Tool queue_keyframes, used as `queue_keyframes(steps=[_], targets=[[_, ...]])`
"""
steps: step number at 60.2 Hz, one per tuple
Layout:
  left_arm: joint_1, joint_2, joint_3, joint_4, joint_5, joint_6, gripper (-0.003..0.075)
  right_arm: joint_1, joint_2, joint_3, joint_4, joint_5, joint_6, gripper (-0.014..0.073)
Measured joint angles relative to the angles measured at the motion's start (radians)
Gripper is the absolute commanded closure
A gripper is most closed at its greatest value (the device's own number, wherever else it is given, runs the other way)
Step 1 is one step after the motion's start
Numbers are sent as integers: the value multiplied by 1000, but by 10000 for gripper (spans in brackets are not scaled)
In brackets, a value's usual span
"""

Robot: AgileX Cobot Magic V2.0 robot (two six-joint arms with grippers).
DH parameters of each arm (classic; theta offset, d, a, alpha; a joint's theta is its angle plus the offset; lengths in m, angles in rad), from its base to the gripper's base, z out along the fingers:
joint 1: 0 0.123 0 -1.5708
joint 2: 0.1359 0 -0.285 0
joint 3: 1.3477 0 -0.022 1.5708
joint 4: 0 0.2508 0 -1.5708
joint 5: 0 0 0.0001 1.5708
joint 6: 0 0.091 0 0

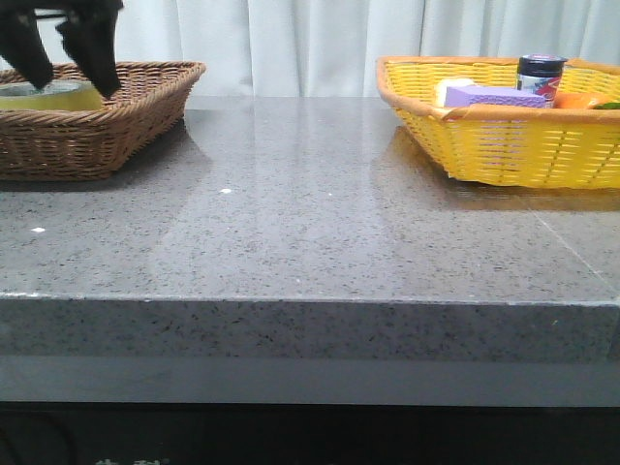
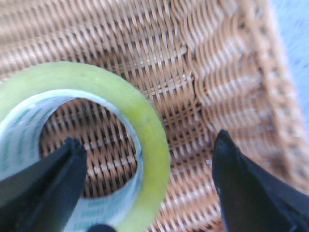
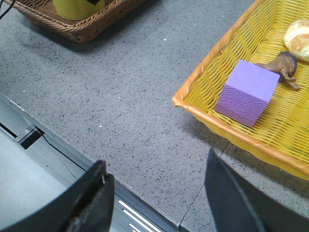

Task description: Transfer tape with both arms

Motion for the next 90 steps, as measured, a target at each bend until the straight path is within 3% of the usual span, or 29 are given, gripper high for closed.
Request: queue_keyframes(steps=[25, 69, 90], targets=[[-9, -249, 71, -11, 2, -93, 188, 0, 0, 0, 0, 0, 0, 148], [-73, -1124, 1003, -76, -348, -102, 188, 0, 0, 0, 2, 2, 0, 148], [-73, -1497, 1275, -93, -430, -102, 188, 0, 0, 0, 2, 15, 0, 148]])
